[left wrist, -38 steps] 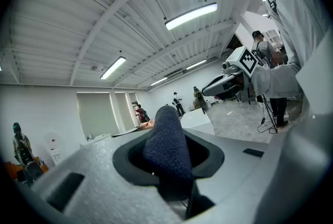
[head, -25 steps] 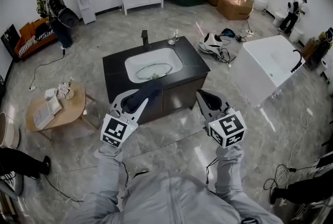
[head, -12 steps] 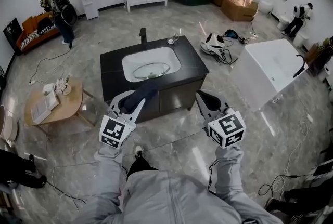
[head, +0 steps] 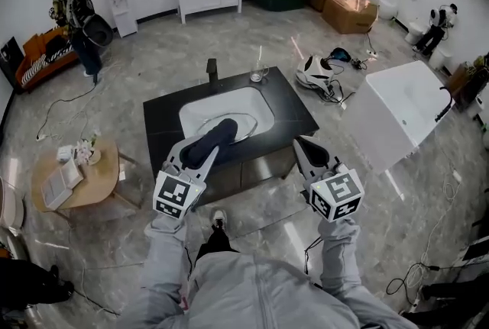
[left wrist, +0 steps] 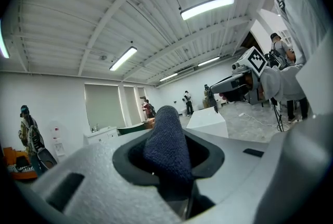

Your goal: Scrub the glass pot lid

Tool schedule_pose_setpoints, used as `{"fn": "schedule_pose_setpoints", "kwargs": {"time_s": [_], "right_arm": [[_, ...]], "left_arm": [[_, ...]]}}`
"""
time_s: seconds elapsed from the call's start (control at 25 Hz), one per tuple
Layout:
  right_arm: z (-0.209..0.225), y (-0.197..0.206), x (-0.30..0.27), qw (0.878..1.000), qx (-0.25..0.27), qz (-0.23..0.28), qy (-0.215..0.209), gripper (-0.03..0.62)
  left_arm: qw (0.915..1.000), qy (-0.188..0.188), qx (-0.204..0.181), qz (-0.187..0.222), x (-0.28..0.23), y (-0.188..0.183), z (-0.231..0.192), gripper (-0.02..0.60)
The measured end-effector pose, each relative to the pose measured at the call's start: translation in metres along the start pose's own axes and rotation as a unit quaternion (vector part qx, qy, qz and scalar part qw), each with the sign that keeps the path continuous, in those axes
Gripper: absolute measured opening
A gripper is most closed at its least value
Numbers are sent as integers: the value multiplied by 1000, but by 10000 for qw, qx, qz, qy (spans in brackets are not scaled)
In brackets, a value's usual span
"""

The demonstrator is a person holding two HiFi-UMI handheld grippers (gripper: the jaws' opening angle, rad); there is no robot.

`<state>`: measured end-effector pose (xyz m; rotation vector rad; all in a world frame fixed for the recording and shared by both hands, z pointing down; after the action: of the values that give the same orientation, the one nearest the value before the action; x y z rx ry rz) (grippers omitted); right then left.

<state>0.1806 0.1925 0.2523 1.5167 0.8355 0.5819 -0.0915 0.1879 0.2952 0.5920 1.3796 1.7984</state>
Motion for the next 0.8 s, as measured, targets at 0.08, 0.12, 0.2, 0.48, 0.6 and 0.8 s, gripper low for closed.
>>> {"fn": "schedule_pose_setpoints", "kwargs": {"time_s": [0.08,0.12,0.2,0.48,0.6,0.8], "right_arm": [[5,-7,-29,9999,101,-60,22,29],[8,-11,-42,9999,107,-71,46,29],[13,-16,-66,9999,66,-94,68,29],[27,-18,-135,9996,-24,-224,153,29],[31,-14,-156,9993,-56,-330,193,29],[34,0,-181,9976,-164,-577,336,29]], "left_arm": [[9999,128,-26,57,-19,1,-25,124],[9998,198,-43,75,-29,1,-35,124],[9994,321,-66,75,-46,3,-55,124],[9983,584,-2,55,-92,22,-115,124],[9974,726,29,11,-110,32,-132,124],[9948,996,185,-77,-142,54,-148,124]]}}
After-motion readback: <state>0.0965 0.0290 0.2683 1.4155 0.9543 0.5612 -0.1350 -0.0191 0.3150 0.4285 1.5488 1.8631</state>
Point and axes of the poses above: the fingertips, and each gripper's own axes: x backward along the fingers, z to its right, y out of its underside, the point moved 7 cm from there along x, backward along the fingers
